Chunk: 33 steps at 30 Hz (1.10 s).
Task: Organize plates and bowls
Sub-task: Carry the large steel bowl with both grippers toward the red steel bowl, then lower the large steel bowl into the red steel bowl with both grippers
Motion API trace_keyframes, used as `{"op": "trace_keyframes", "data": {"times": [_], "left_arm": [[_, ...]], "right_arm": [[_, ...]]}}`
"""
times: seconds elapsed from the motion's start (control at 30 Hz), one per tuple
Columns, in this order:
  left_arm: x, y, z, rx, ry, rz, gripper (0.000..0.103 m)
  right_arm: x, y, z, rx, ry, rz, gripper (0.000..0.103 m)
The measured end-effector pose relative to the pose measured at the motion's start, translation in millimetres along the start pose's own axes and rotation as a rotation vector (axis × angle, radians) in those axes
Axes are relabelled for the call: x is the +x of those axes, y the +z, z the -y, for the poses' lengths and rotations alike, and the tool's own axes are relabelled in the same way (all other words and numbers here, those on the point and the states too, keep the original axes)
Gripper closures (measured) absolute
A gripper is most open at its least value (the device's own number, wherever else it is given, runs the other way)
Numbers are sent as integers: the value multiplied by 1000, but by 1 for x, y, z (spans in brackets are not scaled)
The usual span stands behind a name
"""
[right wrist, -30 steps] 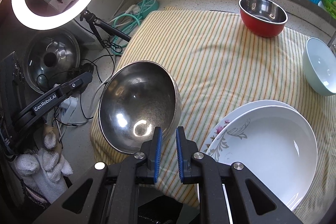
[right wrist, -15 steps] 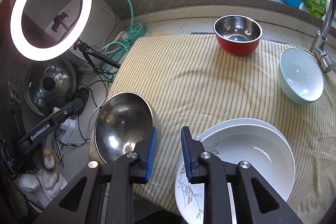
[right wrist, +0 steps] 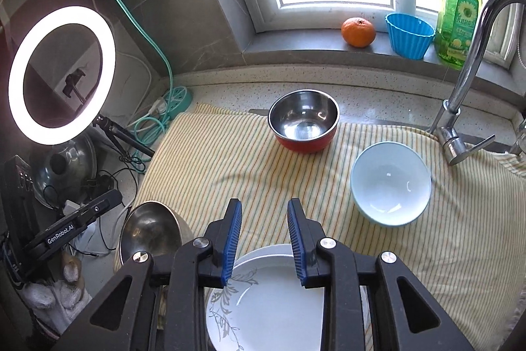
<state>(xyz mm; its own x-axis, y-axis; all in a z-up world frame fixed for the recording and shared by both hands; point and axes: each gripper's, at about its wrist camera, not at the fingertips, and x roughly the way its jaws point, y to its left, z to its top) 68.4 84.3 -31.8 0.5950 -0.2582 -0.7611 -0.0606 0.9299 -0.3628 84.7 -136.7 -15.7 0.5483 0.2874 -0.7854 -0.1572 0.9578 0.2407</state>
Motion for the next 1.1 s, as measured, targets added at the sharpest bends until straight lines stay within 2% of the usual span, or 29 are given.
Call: {"op": "trace_keyframes", "data": {"times": [0.3, 0.6, 0.73, 0.97, 1.1], "left_arm": [[29, 22, 38, -10, -59, -22, 86], [76, 42, 52, -74, -64, -69, 86], [98, 47, 56, -104, -76, -97, 86], [132, 57, 62, -128, -57, -140, 86], [149, 64, 63, -146, -62, -168, 86]], "right_arm": [[10, 50, 29, 0, 17, 16, 77], [64, 88, 62, 32, 42, -74, 77], [92, 97, 75, 53, 38, -121, 77], [133, 112, 95, 85, 39, -194, 77], [148, 119, 103, 87, 26, -210, 77]]}}
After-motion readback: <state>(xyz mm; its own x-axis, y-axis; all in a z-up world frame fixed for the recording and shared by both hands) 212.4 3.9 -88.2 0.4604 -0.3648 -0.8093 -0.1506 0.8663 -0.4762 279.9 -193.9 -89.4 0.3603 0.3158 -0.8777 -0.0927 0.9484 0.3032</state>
